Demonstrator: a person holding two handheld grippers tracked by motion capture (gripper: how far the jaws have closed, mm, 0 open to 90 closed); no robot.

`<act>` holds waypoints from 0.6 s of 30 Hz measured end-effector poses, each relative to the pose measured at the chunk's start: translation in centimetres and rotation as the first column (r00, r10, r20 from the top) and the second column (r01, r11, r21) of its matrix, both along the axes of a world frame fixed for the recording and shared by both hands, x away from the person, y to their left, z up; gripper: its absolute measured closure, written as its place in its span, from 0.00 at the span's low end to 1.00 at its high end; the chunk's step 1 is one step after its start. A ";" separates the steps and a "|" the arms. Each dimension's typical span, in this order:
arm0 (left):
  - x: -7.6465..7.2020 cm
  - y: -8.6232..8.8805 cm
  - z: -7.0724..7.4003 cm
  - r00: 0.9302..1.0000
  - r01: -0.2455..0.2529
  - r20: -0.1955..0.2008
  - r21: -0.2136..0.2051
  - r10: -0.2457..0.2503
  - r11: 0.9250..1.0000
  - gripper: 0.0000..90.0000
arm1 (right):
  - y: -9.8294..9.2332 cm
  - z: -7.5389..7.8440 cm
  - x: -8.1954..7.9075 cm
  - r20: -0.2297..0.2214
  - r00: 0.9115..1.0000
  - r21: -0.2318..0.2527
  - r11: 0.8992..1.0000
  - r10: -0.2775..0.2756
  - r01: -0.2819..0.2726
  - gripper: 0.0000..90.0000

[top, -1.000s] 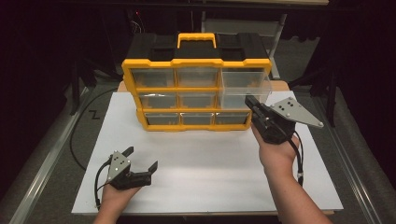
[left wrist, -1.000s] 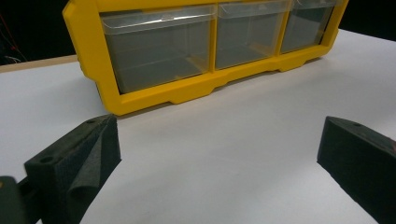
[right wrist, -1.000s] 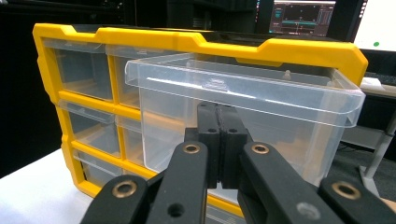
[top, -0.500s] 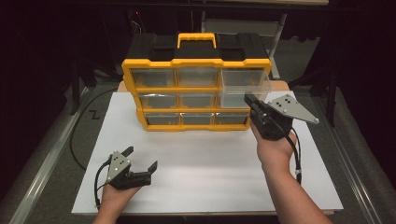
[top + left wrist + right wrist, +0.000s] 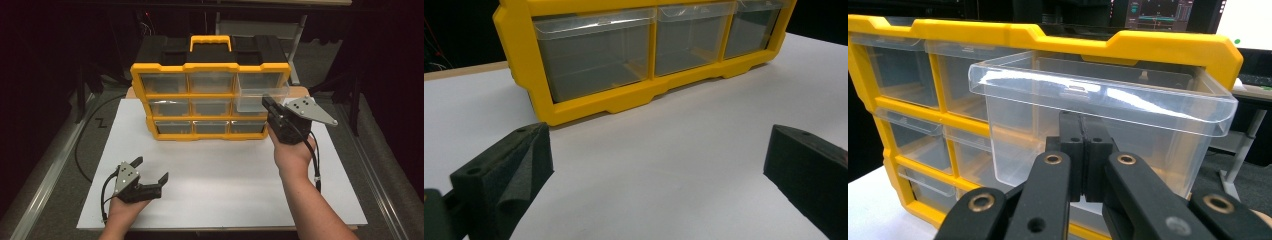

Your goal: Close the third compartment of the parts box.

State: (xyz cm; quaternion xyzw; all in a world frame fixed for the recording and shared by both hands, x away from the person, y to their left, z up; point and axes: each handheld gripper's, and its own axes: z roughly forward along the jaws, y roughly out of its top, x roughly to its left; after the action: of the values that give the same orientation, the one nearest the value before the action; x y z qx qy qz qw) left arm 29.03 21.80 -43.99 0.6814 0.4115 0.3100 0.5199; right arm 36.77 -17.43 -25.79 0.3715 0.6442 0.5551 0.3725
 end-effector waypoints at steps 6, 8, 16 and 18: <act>0.0 0.1 0.0 1.000 0.000 0.002 -0.001 0.000 1.000 0.00 | 0.1 0.1 0.6 0.002 1.000 -0.015 1.000 -0.009 0.009 1.00; 0.1 0.0 0.0 1.000 0.002 0.002 0.000 -0.002 1.000 0.00 | 0.2 0.1 0.7 0.000 1.000 -0.014 1.000 -0.011 0.011 1.00; 0.1 0.0 0.0 1.000 0.003 0.003 -0.003 -0.003 1.000 0.00 | 0.4 0.3 1.5 -0.006 1.000 -0.021 1.000 -0.022 0.022 1.00; 0.1 0.0 0.0 1.000 0.006 0.000 -0.001 -0.006 1.000 0.00 | 0.5 0.3 1.9 -0.006 1.000 -0.025 0.999 -0.030 0.030 1.00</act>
State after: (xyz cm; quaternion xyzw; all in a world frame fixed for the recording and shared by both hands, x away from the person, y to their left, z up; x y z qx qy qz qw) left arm 29.14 21.83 -43.94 0.6823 0.4095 0.3082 0.5213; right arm 38.64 -16.96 -25.49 0.3784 0.6467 0.5403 0.3830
